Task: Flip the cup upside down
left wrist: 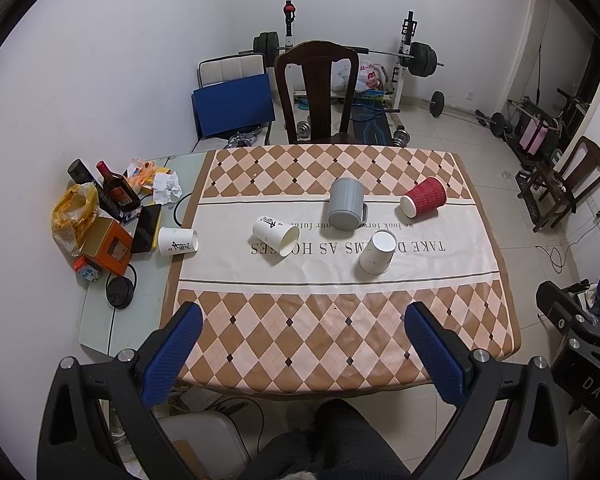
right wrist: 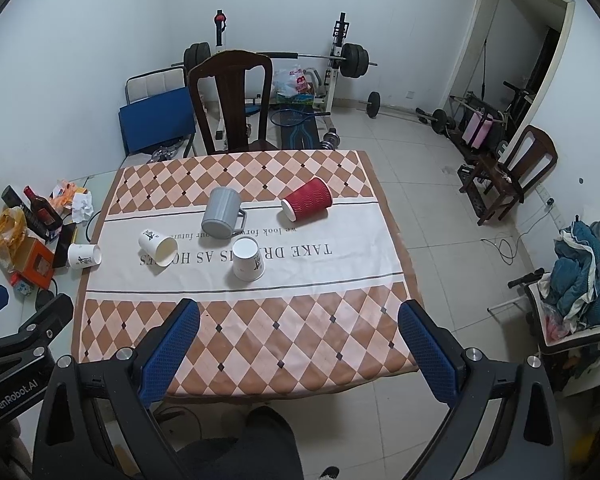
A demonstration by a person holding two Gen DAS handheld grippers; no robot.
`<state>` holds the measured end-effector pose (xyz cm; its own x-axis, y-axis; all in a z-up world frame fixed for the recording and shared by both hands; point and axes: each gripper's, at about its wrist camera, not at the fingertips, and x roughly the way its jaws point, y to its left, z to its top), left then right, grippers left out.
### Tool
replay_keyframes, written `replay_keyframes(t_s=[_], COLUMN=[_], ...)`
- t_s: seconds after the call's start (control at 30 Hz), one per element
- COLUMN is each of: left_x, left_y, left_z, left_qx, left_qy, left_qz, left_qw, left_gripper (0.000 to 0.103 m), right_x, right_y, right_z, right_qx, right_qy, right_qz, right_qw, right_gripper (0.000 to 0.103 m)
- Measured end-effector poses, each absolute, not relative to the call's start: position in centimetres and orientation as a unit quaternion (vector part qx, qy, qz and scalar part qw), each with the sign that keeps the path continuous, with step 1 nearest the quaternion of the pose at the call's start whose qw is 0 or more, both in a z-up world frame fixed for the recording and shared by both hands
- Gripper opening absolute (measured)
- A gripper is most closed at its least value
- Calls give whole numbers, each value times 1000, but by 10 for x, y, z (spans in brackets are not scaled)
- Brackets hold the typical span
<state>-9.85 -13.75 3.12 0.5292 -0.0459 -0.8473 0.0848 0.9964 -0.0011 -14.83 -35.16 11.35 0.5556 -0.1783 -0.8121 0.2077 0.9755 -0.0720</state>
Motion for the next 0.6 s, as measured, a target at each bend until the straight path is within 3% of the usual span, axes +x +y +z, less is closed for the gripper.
replay_keyframes(t_s=[0.6], left_x=[-104], left_y=[-128], left_z=[25], left_qx=[21], left_qy=[489], left_qz=[-34], left_qw=[872], left_gripper=[103], right_x=[-149], right_y=[-355], right_z=[114], right_qx=[15], right_qy=[463], right_qz=[-108], right_qw=[879], right_gripper=[101])
